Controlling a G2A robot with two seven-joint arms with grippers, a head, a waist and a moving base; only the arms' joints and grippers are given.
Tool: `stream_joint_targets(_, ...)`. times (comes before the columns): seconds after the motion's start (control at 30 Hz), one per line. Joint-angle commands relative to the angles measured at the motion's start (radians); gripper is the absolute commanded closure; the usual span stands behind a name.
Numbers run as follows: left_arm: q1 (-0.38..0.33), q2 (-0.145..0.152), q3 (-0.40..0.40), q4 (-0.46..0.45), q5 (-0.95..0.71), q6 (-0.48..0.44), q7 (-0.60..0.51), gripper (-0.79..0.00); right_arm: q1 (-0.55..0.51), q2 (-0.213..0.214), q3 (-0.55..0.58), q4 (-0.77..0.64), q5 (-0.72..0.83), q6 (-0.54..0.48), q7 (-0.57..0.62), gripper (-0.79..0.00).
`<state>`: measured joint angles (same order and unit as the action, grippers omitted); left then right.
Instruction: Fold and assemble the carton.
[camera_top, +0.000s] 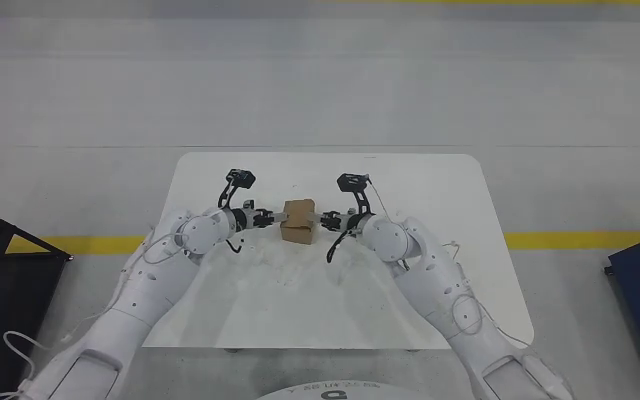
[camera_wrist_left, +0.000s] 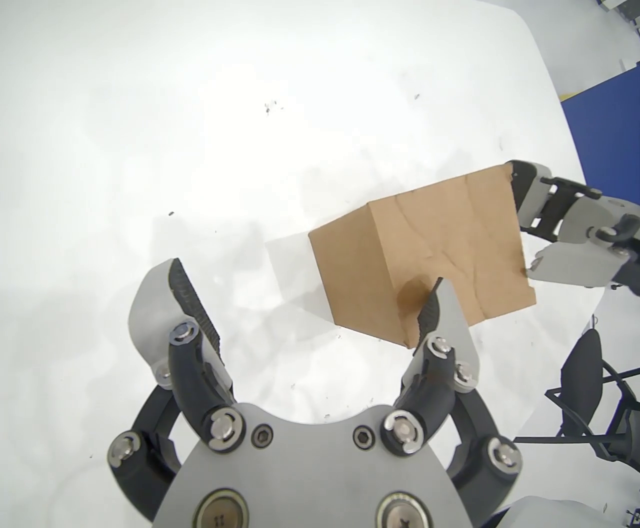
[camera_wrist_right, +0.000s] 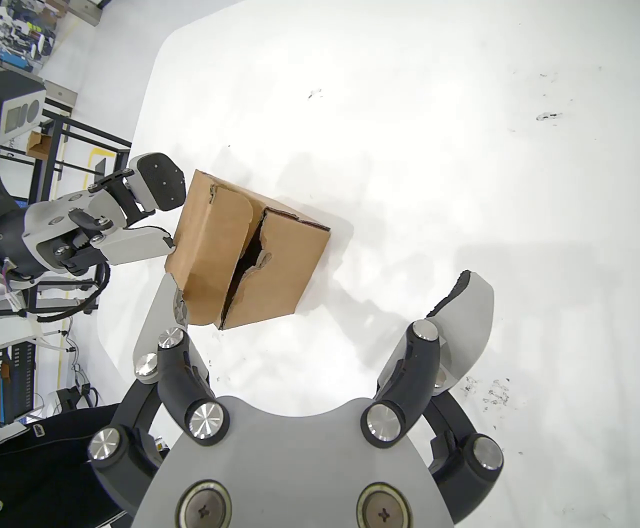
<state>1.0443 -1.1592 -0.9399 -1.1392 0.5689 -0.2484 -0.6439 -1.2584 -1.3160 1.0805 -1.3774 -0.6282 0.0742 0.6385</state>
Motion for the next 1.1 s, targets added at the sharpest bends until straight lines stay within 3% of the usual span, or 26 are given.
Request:
stream_joint_targets(0.0,0.002,0.001,-0.006,-0.002,0.000,-0.004,-0.001,-0.785,-0.002,0.003,0.011,0.001,0.004,-0.006,0.003,-0.785)
stream_joint_targets(0.73,0.014,0.003,-0.023,-0.021,0.021,-0.015,-0.022,-0.785,0.083,-0.016,-0.044,0.117,0.047,0.063,0.041,-0.785)
stream_joint_targets(1.07,0.017,0.003,-0.029,-0.021,0.022,-0.020,-0.028,-0.785,-0.033,0.004,0.028,-0.019,0.044,0.067,-0.065,-0.785)
